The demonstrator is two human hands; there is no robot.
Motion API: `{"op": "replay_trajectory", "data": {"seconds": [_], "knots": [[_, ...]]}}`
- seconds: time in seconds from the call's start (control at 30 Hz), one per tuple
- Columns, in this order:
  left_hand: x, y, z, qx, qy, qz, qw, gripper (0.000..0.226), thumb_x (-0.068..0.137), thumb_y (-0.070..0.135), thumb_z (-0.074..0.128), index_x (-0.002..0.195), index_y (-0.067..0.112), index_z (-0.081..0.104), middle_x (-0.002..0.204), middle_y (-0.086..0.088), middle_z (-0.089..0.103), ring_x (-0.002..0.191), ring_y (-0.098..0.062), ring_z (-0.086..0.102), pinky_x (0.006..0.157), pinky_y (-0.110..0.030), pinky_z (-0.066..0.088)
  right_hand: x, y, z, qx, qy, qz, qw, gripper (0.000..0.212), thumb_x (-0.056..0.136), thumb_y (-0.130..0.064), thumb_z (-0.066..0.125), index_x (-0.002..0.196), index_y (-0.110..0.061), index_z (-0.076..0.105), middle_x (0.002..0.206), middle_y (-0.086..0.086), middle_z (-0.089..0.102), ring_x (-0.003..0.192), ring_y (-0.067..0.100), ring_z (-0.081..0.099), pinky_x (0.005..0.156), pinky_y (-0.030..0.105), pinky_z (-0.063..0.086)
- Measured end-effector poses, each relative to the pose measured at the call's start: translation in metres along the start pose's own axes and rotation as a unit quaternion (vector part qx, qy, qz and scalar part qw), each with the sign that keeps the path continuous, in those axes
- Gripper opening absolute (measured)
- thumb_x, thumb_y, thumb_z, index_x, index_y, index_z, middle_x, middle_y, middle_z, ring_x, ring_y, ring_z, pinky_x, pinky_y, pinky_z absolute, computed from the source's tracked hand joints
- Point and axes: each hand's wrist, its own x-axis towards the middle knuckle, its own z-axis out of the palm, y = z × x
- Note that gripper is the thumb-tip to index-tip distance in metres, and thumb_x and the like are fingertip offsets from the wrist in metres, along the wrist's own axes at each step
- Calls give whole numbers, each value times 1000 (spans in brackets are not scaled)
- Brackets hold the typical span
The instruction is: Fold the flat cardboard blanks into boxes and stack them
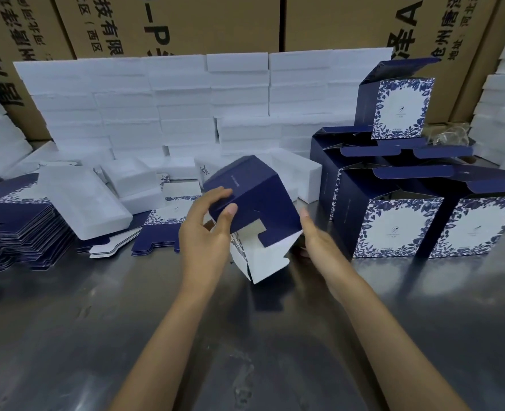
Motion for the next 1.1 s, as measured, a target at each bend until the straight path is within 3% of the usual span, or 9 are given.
{"op": "replay_trajectory", "data": {"seconds": [0.17, 0.33, 0.5, 0.6, 0.73, 0.83, 0.97, 1.03, 1.1], "knots": [[-8, 6, 9, -3, 56, 37, 998, 21, 99, 23, 58, 117, 32, 61, 120, 24, 57, 114, -4, 55, 84, -26, 49, -6, -9, 11, 239, -116, 11, 964, 60, 99, -71, 31, 130, -33, 66, 124, 2, 73, 116, 21, 67, 97, 40, 56], [-16, 9, 17, -17, 74, 20, 997, 33, 102, 33, 49, 135, 35, 44, 131, 15, 50, 118, -4, 51, 85, -10, 43, -9, -20, -1, 340, -126, -76, 929, 49, 107, -47, 35, 142, -21, 57, 138, 7, 65, 129, 30, 59, 99, 40, 49], [-30, 6, 32, -40, 29, -38, 998, 34, 102, 18, 47, 132, 30, 36, 117, 12, 59, 94, 10, 60, 73, -5, 46, -10, -25, -12, 274, -135, -189, 933, 42, 104, -29, 48, 146, -29, 53, 145, -7, 60, 136, 13, 54, 112, 38, 40], [-37, 0, 39, -73, -11, -146, 987, 24, 100, 13, 47, 119, 24, 40, 95, 14, 67, 82, -1, 67, 67, -20, 53, -11, -25, -22, 227, -113, -221, 942, 40, 97, -21, 61, 136, -28, 64, 149, -6, 55, 138, 11, 52, 114, 36, 41], [-38, -4, 42, -156, -142, -380, 900, 18, 105, 20, 42, 113, 7, 52, 107, -19, 69, 76, -30, 72, 52, -31, 58, -13, -23, -32, 63, -61, -275, 958, 38, 93, -5, 68, 123, -29, 71, 149, -17, 52, 134, -4, 49, 100, 18, 46], [-42, -2, 42, -227, -253, -469, 815, 27, 106, 21, 37, 112, 3, 55, 93, -18, 76, 73, -29, 75, 52, -29, 57, -12, -21, -33, -21, -62, -282, 957, 43, 91, 3, 69, 123, -25, 70, 147, -14, 53, 137, 0, 47, 109, 30, 45], [-45, 3, 39, -126, -425, -445, 778, 30, 104, 23, 38, 116, 3, 58, 93, -14, 76, 68, -24, 73, 46, -23, 52, -14, -20, -22, -105, -70, -280, 952, 38, 92, -3, 71, 123, -25, 70, 148, -16, 51, 142, 3, 39, 116, 39, 36], [-45, 9, 33, 14, -485, -380, 788, 25, 101, 18, 40, 104, 5, 62, 80, -10, 74, 56, -21, 69, 40, -22, 48, -14, -21, -20, -109, -67, -277, 952, 37, 93, -7, 71, 124, -26, 69, 148, -18, 49, 142, 4, 39, 115, 39, 37], [-40, 15, 27, 128, -459, -291, 829, 23, 97, 14, 43, 90, 7, 64, 63, -5, 68, 43, -17, 61, 38, -22, 44, -13, -20, -20, -108, -60, -278, 953, 36, 93, -8, 72, 124, -25, 69, 148, -18, 49, 142, 5, 40, 114, 39, 39]]}}
